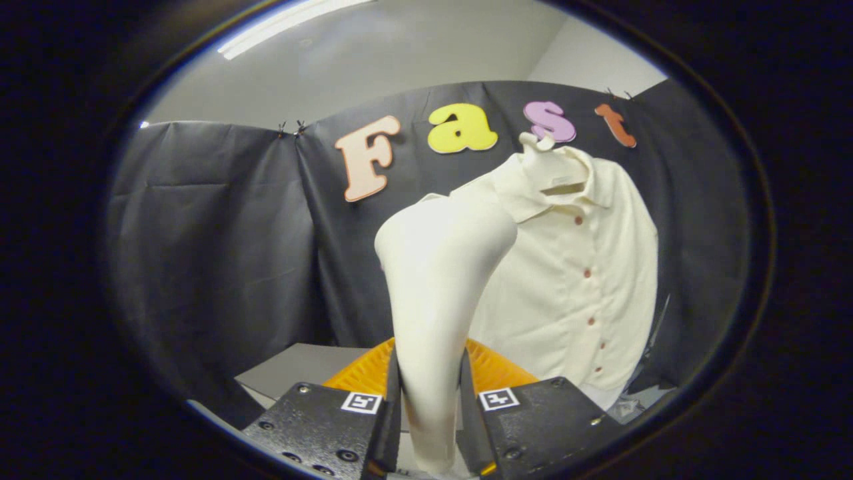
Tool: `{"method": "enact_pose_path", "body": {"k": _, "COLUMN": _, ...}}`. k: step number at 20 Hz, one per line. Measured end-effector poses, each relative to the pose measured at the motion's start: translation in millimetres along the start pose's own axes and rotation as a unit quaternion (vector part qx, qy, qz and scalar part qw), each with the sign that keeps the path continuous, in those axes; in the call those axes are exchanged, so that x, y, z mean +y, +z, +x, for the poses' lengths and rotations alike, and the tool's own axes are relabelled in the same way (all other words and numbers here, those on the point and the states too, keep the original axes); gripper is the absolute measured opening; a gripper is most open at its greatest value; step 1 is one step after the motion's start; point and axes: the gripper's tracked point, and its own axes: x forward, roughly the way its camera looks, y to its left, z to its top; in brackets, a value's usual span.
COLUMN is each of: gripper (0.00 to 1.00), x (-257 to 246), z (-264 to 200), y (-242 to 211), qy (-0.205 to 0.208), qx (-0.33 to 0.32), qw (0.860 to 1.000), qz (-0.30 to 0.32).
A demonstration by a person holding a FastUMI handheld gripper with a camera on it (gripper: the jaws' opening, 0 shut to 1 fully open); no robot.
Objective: Iron the clothes twice with a garment steamer, once on the left side and once on the right side.
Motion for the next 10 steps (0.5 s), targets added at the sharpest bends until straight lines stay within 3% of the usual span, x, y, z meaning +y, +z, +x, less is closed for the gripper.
{"method": "enact_pose_path", "body": {"k": 5, "gripper": 0.39, "x": -73.0, "z": -3.5, "y": 41.2, "qy": -0.063, "qx": -0.067, "qw": 0.996, "qz": 0.014}}
{"method": "enact_pose_path", "body": {"k": 10, "gripper": 0.38, "x": -116.1, "z": 23.0, "y": 42.4, "qy": -0.102, "qx": -0.066, "qw": 0.993, "qz": 0.004}}
